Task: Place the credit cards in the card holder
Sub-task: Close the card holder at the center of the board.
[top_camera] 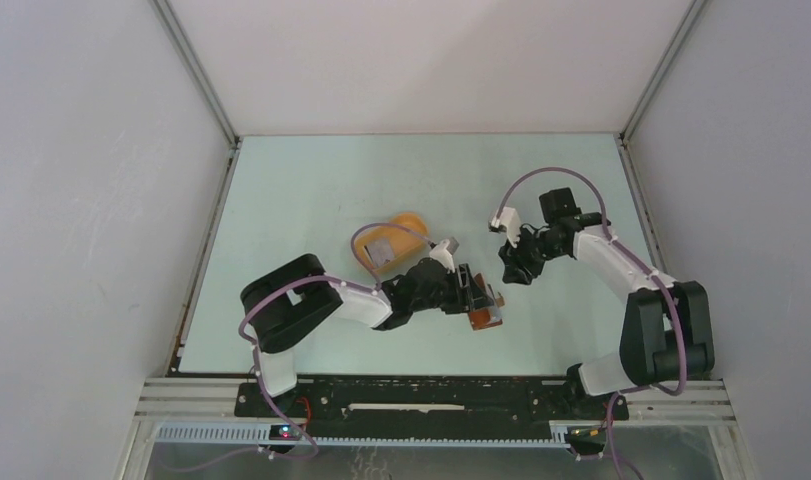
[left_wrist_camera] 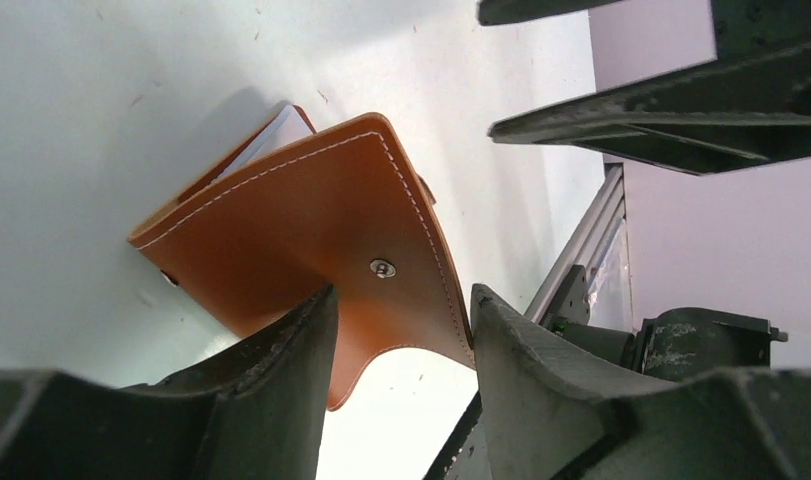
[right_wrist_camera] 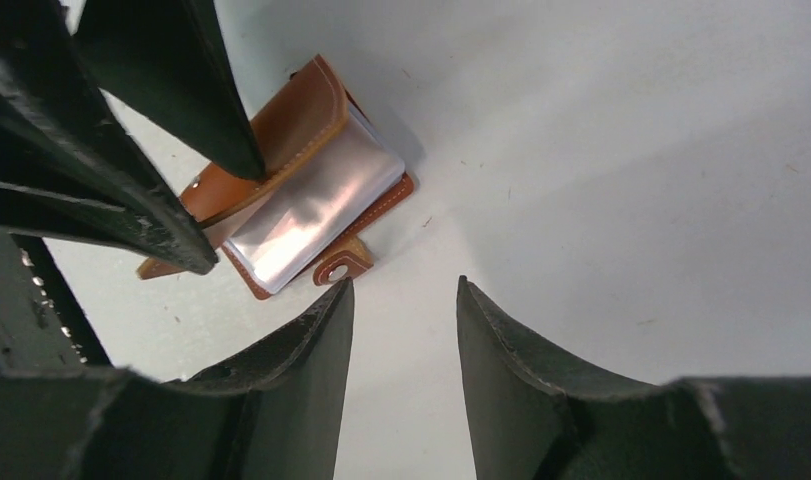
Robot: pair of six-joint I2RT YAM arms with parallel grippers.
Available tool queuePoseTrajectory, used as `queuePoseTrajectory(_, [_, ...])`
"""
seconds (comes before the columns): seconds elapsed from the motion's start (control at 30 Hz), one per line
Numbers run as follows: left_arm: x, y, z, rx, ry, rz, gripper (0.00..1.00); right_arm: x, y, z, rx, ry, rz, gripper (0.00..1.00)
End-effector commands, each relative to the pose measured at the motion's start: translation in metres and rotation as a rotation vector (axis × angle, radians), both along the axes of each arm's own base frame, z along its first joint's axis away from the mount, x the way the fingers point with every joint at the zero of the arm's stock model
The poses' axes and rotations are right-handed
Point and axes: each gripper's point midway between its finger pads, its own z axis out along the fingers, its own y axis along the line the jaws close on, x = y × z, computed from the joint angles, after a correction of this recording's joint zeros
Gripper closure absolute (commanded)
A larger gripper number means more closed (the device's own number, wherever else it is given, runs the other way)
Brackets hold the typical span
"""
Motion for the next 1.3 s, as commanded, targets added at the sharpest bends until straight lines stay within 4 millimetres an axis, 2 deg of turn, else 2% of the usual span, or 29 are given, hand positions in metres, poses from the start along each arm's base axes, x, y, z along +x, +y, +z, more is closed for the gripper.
queuePoseTrajectory(0.0, [0.009,0.006,-0.010,0.101,-0.029,-0.027,0.44,0.000,0.006,0.051,0.089,-0.069,-0.040,0.49])
queuePoseTrajectory(0.13, [0.015,0.005,-0.004,0.101,-0.050,-0.033,0.45,-0.004,0.006,0.099,0.135,-0.236,-0.053,0.45])
queuePoseTrajectory(0.2, [0.017,0.004,-0.003,0.099,-0.054,-0.039,0.47,-0.010,0.009,0.116,0.179,-0.268,-0.071,0.26])
queuePoseTrajectory(0.23, [0.018,0.003,-0.003,0.098,-0.055,-0.042,0.48,-0.015,0.012,0.119,0.205,-0.245,-0.086,0.06])
queuePoseTrajectory(0.27, [0.019,0.002,-0.002,0.096,-0.056,-0.046,0.49,-0.020,0.016,0.117,0.234,-0.205,-0.098,0.01])
queuePoseTrajectory(0.3, [0.019,0.001,-0.002,0.095,-0.057,-0.051,0.49,-0.027,0.021,0.113,0.263,-0.142,-0.093,0.00])
queuePoseTrajectory(0.37, [0.020,-0.002,-0.001,0.091,-0.061,-0.062,0.49,-0.034,0.025,0.098,0.270,-0.028,-0.090,0.00])
queuePoseTrajectory(0.47, [0.020,-0.003,-0.002,0.092,-0.063,-0.069,0.51,-0.027,0.014,0.067,0.183,0.051,-0.154,0.02])
queuePoseTrajectory(0.53, [0.019,-0.001,-0.004,0.092,-0.061,-0.069,0.54,-0.018,0.005,0.051,0.134,0.071,-0.227,0.09])
queuePoseTrajectory(0.63, [0.018,0.000,-0.006,0.079,-0.055,-0.067,0.58,-0.015,0.004,0.029,0.100,0.175,-0.296,0.21])
queuePoseTrajectory(0.7, [0.018,0.001,-0.007,0.072,-0.052,-0.065,0.61,-0.014,0.004,0.016,0.052,0.224,-0.327,0.24])
queuePoseTrajectory(0.9, [0.016,0.003,-0.011,0.053,-0.039,-0.059,0.63,-0.018,0.016,-0.001,-0.009,0.286,-0.345,0.27])
queuePoseTrajectory(1.17, [0.016,0.004,-0.011,0.020,-0.027,-0.049,0.65,-0.018,0.019,-0.021,-0.089,0.330,-0.382,0.36])
queuePoseTrajectory(1.27, [0.016,0.004,-0.010,0.011,-0.023,-0.044,0.66,-0.016,0.021,-0.024,-0.093,0.346,-0.396,0.36])
